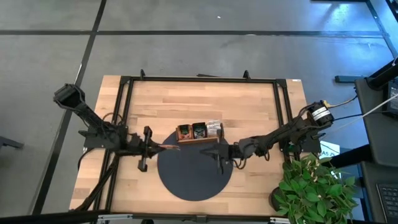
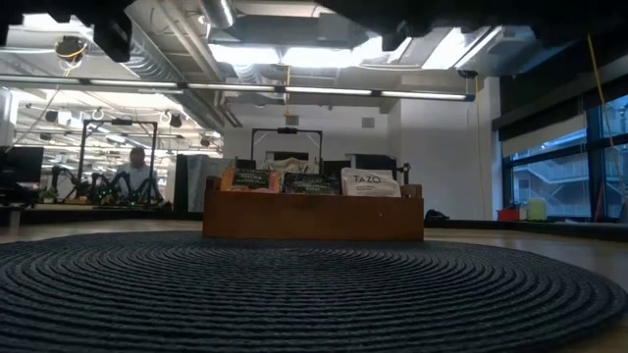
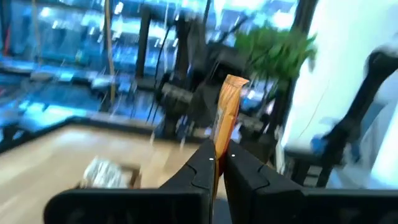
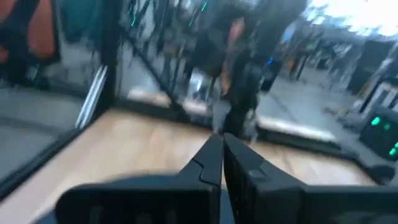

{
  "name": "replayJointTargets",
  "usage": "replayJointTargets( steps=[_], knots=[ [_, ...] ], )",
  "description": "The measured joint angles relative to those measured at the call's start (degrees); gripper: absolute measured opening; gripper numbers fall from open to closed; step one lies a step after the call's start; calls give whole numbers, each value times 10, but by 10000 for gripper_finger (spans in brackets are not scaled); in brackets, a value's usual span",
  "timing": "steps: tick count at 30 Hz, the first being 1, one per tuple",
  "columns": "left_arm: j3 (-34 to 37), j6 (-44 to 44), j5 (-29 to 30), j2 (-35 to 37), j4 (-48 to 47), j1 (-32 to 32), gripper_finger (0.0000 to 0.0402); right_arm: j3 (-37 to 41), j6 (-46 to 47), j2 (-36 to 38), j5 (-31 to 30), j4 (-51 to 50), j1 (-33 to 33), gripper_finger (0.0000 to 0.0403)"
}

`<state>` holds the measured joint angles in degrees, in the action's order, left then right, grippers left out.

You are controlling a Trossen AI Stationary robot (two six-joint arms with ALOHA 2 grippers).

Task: Pick & Place Tea
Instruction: Put the orange tea bag into the left section of the wooden organizer

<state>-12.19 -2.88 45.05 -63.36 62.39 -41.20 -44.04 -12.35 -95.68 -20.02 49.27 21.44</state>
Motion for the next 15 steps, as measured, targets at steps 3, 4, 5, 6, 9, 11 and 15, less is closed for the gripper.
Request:
replayJointTargets(
  steps=[3,4,5,6,9,11,15],
  knots=[
    [36,45,-55,-3,118,24,15,15,0,-13,5,77,-13,18],
    [41,59,-77,-3,147,34,15,14,0,-17,13,87,-17,20],
    [42,70,-96,-3,167,44,15,7,0,-22,29,91,-22,24],
    [43,81,-113,-3,180,55,15,0,1,-26,47,96,-26,30],
    [36,110,-187,-2,201,86,16,-23,8,-40,88,98,-37,59],
    [33,111,-223,-2,200,105,16,-35,11,-46,92,91,-43,87],
    [30,112,-251,-3,201,133,16,-73,1,-60,92,96,-55,149]
  ],
)
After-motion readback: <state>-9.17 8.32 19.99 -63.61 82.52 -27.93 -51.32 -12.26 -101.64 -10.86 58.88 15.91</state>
